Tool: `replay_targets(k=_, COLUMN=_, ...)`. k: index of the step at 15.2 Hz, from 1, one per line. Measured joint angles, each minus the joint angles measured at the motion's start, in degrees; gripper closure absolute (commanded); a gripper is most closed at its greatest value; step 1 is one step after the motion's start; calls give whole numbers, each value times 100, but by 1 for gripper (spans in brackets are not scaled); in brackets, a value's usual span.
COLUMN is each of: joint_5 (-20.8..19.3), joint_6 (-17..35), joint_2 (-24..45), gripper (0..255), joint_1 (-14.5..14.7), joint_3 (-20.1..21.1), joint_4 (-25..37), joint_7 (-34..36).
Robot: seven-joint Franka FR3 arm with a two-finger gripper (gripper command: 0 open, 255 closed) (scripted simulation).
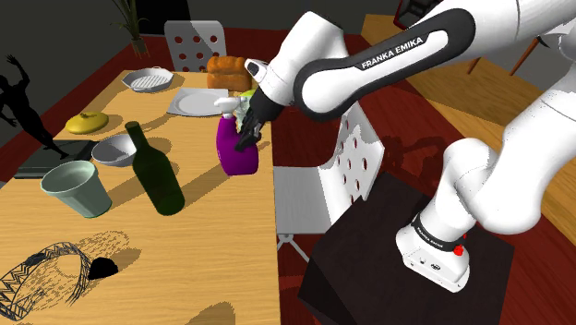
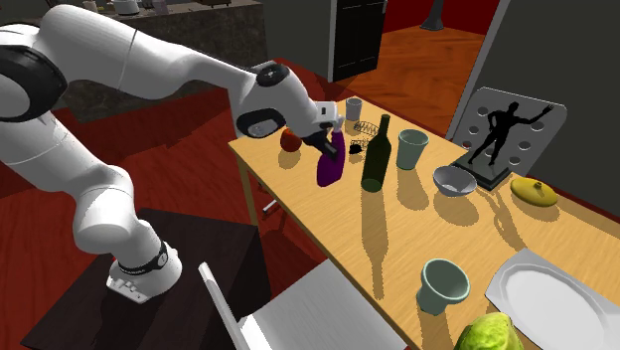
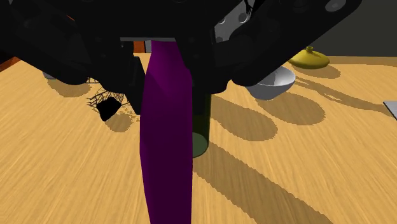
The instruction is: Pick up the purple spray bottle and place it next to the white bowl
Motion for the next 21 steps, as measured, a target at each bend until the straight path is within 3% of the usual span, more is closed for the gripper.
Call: replay_targets(k=21, joint_5=-607, joint_6=-1581, joint_2=-494, gripper=255, joint_1=-204, joint_3=101, joint_4=1121, joint_7=645)
